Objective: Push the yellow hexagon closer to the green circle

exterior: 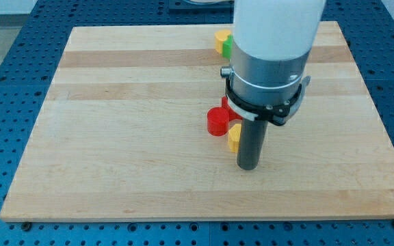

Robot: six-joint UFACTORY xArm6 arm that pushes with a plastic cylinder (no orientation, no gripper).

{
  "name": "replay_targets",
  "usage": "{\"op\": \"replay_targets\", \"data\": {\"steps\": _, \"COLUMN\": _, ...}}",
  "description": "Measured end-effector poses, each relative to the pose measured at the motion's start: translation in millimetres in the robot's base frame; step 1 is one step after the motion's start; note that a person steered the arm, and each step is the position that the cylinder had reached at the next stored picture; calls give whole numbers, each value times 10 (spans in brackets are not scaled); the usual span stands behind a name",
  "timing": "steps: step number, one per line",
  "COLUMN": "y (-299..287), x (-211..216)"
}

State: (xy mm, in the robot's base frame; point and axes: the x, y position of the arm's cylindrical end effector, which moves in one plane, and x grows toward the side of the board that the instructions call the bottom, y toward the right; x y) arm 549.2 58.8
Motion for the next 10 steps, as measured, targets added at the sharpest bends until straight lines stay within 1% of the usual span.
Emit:
{"op": "replay_targets", "data": {"steps": 1, "y": -372, "x": 177}}
{"op": "replay_targets", "data": {"steps": 2, "y": -646, "x": 146}}
{"op": "replay_targets", "data": {"steps": 5, "y": -664, "x": -349}}
{"op": "replay_targets", "data": {"steps": 6, "y": -520, "x": -411}}
{"op": "replay_targets", "data": {"steps": 10, "y": 193, "x": -434}}
